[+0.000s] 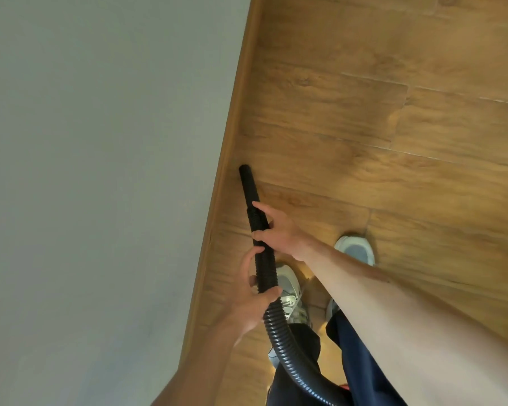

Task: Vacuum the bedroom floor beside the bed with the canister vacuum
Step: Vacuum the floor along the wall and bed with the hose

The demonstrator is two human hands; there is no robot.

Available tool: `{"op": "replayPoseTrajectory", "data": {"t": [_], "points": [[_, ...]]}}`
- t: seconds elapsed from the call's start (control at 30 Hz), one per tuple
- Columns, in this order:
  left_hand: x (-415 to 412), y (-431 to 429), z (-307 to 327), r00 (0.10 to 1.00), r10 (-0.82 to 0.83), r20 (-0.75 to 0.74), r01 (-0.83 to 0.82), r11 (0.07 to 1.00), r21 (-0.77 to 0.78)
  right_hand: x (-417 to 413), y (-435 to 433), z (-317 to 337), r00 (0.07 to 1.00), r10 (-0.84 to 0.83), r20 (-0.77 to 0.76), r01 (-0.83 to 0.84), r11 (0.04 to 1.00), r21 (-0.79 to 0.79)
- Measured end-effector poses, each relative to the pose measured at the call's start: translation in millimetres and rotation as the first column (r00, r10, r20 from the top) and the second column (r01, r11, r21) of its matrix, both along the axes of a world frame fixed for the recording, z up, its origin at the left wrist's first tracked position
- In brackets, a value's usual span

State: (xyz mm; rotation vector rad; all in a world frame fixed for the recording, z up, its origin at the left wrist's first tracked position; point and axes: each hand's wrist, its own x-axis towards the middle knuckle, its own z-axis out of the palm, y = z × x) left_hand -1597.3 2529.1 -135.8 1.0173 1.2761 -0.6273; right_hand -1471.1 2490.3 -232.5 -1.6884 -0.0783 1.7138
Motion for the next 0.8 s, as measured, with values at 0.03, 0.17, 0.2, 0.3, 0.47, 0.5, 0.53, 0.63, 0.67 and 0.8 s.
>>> {"op": "replayPoseTrajectory", "data": {"t": [0.03,0.17,0.2,0.3,0.47,0.5,0.53,0.63,0.67,0.8], "points": [[3.7,-2.5,-0.3,1.000,-0.024,0.015,0.024,1.000,-0.001,2.8,-6.1,-0.3,1.000,-0.026,0.017,0.026,1.000,-0.012],[25.3,-12.2,-2.6,0.986,-0.153,0.070,0.151,0.988,0.025,26.5,-33.0,0.4,0.987,-0.153,0.057,0.157,0.983,-0.090],[30.5,-14.7,-3.0,0.978,-0.188,0.084,0.186,0.982,0.035,31.5,-39.7,-0.1,0.981,-0.187,0.057,0.192,0.975,-0.110],[41.2,-20.0,-4.1,0.957,-0.262,0.126,0.259,0.965,0.041,39.9,-53.8,1.4,0.963,-0.261,0.059,0.267,0.953,-0.141],[31.9,-15.3,-3.3,0.969,-0.227,0.102,0.224,0.974,0.035,34.1,-43.8,7.5,0.959,-0.279,0.043,0.283,0.949,-0.138],[26.4,-11.6,-3.1,0.977,-0.195,0.090,0.194,0.981,0.019,29.3,-37.3,7.8,0.964,-0.263,0.038,0.266,0.955,-0.130],[19.8,-7.9,-2.6,0.983,-0.166,0.077,0.166,0.986,0.004,23.6,-30.2,8.6,0.972,-0.233,0.031,0.235,0.965,-0.120],[-3.3,1.9,0.3,0.998,-0.056,0.031,0.056,0.998,-0.009,0.9,-5.8,9.7,0.993,-0.120,-0.001,0.120,0.991,-0.059],[-11.2,3.9,1.1,1.000,-0.009,0.014,0.009,1.000,-0.010,-8.2,2.8,9.6,0.997,-0.080,-0.008,0.080,0.996,-0.038],[-37.0,8.0,1.9,0.994,0.104,-0.039,-0.103,0.994,0.025,-40.2,23.7,5.3,0.999,0.033,0.037,-0.033,0.999,0.004]]}}
